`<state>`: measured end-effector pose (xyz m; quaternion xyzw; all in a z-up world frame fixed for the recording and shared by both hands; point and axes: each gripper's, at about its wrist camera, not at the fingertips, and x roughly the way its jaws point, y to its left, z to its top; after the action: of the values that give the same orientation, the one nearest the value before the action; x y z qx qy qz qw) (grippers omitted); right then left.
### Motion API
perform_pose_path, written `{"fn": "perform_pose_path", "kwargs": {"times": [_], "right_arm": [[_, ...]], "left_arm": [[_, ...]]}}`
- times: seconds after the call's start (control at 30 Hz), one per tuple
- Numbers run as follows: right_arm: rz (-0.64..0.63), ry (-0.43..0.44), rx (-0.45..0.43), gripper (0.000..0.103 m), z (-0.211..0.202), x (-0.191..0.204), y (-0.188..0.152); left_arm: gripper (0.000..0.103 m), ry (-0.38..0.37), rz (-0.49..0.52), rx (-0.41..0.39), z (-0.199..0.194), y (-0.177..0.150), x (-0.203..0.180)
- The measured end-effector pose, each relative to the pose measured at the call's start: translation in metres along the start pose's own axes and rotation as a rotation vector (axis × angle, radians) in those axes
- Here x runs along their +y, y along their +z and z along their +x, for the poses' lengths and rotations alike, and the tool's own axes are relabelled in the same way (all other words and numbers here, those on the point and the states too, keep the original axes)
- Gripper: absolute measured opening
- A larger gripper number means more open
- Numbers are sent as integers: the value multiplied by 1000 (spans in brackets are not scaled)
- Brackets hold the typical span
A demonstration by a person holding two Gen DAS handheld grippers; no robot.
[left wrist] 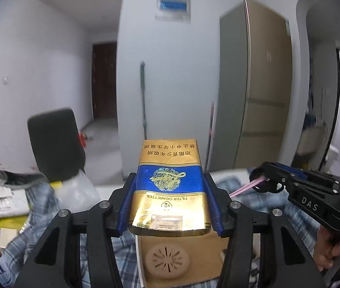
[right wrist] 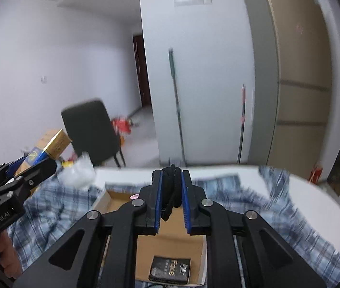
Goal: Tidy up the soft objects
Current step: 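Place cigarette pack and hair ties into the white box, opening both grippers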
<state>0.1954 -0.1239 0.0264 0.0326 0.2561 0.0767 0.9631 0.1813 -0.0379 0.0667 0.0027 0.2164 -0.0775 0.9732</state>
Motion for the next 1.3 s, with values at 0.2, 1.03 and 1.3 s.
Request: {"fn": "perform_pose_path", "kwargs": {"times": [0.2,1.03,1.3], "right_arm": [[-34,12,151,14,45,0,-29],[-6,-44,326,73,89,-19,-58],[41,-60,304,80,83,-28,-51]], "left_arm": [[55,14,25,167,45,-23,0],[59,-55,43,361,93,-69,-10],[93,6,38,196,65,-52,-6]]}}
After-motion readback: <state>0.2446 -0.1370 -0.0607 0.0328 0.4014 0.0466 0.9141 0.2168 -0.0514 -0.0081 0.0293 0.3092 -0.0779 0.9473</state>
